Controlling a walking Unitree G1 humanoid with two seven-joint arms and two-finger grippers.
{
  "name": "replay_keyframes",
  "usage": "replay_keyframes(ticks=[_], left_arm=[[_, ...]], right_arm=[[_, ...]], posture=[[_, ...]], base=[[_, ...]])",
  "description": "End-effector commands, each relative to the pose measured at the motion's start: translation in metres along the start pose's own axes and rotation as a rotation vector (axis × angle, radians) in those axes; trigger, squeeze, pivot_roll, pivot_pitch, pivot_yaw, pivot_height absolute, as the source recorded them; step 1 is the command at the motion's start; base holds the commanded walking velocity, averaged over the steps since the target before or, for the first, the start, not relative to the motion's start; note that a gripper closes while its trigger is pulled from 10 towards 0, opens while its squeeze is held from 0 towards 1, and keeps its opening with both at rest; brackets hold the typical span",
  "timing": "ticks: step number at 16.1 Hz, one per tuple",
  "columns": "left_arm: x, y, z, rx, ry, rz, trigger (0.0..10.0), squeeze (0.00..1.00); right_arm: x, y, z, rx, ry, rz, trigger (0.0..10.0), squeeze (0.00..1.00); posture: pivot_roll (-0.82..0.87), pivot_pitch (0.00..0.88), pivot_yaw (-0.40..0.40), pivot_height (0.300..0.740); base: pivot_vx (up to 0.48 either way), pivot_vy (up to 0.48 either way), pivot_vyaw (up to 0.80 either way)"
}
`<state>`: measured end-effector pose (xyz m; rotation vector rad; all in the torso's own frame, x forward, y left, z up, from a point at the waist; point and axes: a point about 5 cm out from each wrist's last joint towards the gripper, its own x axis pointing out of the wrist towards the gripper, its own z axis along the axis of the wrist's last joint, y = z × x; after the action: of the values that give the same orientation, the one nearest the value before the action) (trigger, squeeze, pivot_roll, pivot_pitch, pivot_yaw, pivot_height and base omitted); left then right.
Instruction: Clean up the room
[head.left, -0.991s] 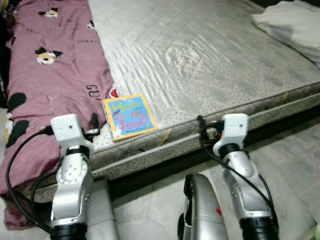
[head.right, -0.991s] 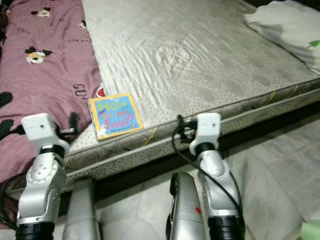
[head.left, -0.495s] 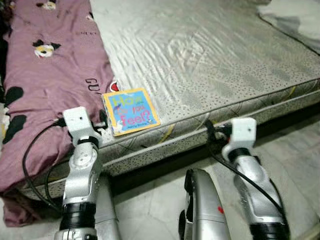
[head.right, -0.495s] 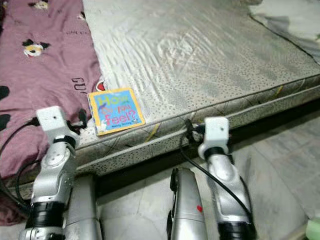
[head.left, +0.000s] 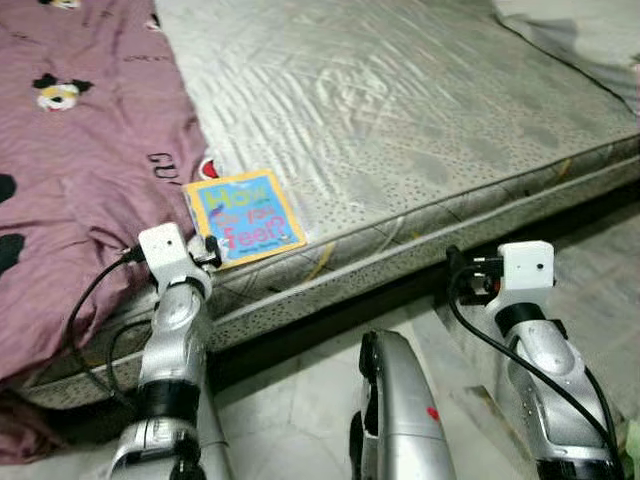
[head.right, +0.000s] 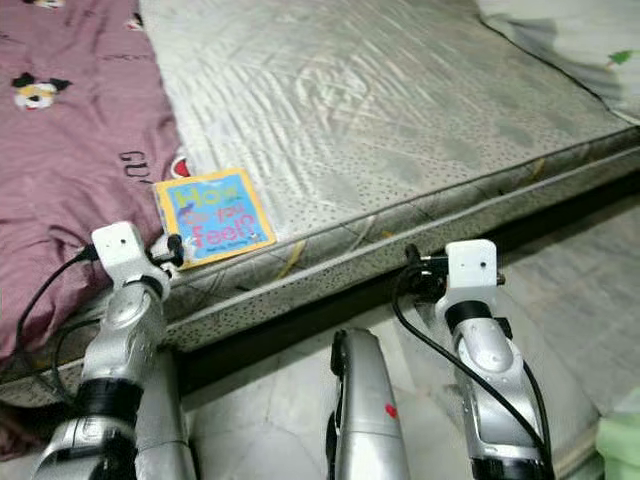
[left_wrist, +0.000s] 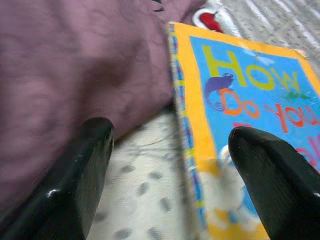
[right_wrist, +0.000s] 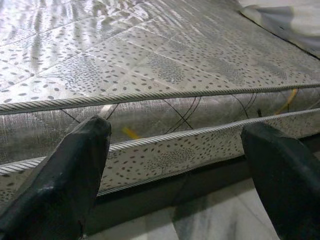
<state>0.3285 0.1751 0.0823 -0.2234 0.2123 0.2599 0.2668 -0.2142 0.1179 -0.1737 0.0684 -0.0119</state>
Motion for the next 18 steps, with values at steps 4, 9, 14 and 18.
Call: replay_keyframes(ticks=[4, 9, 14, 18], left_arm=[[0.007, -0.017, -0.01, -0.011, 0.059, -0.077, 10.0, 0.0], [0.007, -0.004, -0.016, -0.035, 0.046, 0.017, 10.0, 0.0], [0.016, 0.007, -0.024, -0.06, 0.133, -0.008, 10.0, 0.0], [0.022, -0.006, -0.019, -0.097, 0.143, -0.111, 10.0, 0.0]], right_arm=[[-0.004, 0.003, 0.006, -0.025, -0.012, 0.042, 10.0, 0.0], [0.0, 0.002, 0.006, -0.033, -0.012, 0.036, 10.0, 0.0], [0.005, 0.01, 0.014, -0.028, -0.046, 0.051, 10.0, 0.0], [0.003, 0.013, 0.017, -0.039, -0.06, 0.056, 10.0, 0.0]], posture=[[-0.11, 0.111, -0.084, 0.463], [-0.1, 0.104, -0.08, 0.463], [-0.1, 0.095, -0.083, 0.463], [-0.11, 0.093, -0.084, 0.463]], base=[[0.0, 0.0, 0.0], [0.0, 0.0, 0.0], [0.0, 0.0, 0.0], [0.0, 0.0, 0.0]])
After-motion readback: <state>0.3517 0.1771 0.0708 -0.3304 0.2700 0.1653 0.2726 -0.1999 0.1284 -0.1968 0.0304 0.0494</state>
